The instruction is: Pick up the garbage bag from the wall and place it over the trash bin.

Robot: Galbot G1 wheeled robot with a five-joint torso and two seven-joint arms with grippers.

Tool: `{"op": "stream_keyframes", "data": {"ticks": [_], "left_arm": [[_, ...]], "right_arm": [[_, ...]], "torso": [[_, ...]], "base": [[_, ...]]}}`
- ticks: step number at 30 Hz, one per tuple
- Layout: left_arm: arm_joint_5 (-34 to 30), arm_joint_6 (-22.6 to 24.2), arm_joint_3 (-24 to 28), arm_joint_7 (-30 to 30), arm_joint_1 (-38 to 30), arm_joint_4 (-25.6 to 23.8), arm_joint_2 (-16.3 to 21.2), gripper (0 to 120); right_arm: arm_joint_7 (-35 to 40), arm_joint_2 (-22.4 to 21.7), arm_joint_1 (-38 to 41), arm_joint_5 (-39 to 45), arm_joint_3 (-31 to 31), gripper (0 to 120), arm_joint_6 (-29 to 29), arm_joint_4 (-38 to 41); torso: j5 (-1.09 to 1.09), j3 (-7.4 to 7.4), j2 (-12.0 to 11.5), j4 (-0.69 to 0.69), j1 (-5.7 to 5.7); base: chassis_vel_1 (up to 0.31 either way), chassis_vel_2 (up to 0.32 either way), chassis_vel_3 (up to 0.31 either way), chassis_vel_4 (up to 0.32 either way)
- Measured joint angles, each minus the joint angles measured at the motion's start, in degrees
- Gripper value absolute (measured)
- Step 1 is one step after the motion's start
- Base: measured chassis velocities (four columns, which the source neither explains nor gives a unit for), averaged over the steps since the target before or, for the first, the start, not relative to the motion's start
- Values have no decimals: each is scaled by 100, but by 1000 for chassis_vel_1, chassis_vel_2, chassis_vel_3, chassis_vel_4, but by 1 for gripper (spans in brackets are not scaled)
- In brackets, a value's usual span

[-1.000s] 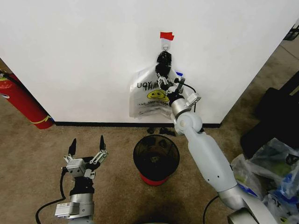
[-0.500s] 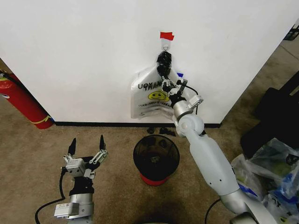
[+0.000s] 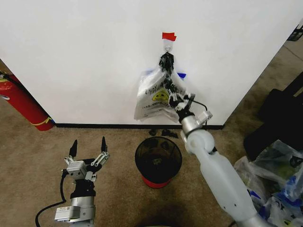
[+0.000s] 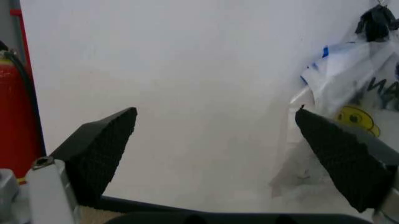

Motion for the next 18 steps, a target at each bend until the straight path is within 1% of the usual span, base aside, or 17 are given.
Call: {"op": "stream_keyframes", "data": {"ticks": [9, 10, 18], "left_arm": [[1, -14, 11, -4, 9, -17, 26, 100], [1, -14, 11, -4, 9, -17, 26, 100], [4, -24, 40, -6, -1, -17, 37, 100]], "right_arm": [[-79, -229, -919, -382, 179, 0, 89, 694], [-79, -229, -919, -382, 179, 0, 89, 694], [-179, -460, -1720, -705, 545, 0, 224, 1270]], "torso": [[0, 0, 0, 0, 0], [0, 0, 0, 0, 0], [0, 0, 0, 0, 0]], "base": [[0, 0, 0, 0], [0, 0, 0, 0], [0, 0, 0, 0]]}}
